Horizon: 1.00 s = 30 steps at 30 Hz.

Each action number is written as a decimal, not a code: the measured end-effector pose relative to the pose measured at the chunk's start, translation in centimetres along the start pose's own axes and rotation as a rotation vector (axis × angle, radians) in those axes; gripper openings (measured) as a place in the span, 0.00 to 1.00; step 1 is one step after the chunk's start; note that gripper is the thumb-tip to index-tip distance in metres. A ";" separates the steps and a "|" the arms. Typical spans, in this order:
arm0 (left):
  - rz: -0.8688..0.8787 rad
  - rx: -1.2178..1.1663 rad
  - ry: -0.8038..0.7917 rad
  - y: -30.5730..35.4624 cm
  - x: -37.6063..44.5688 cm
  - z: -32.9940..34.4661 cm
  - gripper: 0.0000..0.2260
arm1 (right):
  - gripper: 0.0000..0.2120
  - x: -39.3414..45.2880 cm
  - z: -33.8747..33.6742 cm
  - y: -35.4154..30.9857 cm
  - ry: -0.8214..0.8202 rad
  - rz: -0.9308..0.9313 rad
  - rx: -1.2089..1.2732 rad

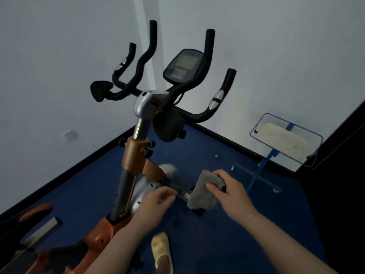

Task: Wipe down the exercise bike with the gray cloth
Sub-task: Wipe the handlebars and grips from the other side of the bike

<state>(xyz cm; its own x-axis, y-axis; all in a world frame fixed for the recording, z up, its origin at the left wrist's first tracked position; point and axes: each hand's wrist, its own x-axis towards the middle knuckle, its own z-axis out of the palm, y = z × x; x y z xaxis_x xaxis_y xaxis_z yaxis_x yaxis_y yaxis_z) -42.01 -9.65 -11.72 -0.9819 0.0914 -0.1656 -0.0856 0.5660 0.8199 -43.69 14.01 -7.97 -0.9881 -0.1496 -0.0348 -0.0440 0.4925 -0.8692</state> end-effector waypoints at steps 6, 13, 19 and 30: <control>0.018 -0.066 0.093 -0.3 3.0 -4.2 0.07 | 0.04 7.5 0.4 -5.6 0.062 -0.184 0.116; 0.047 -0.198 0.264 0.5 8.9 -10.2 0.07 | 0.12 16.9 1.1 -11.0 0.294 -0.303 0.088; 0.148 -0.207 0.281 0.7 13.3 -11.9 0.08 | 0.03 19.8 4.7 -10.1 0.490 -0.176 -0.286; 0.254 -0.297 0.320 3.9 15.4 -11.0 0.09 | 0.16 20.8 5.4 -10.1 0.210 -0.089 -0.425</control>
<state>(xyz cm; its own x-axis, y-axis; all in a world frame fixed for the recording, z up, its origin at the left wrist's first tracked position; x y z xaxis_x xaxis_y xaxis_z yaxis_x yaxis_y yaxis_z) -59.33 -15.08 -5.02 -0.9765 -0.0866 0.1972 0.1637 0.2965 0.9409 -63.02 1.35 -2.59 -0.9842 -0.0523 0.1689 -0.1427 0.7991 -0.5840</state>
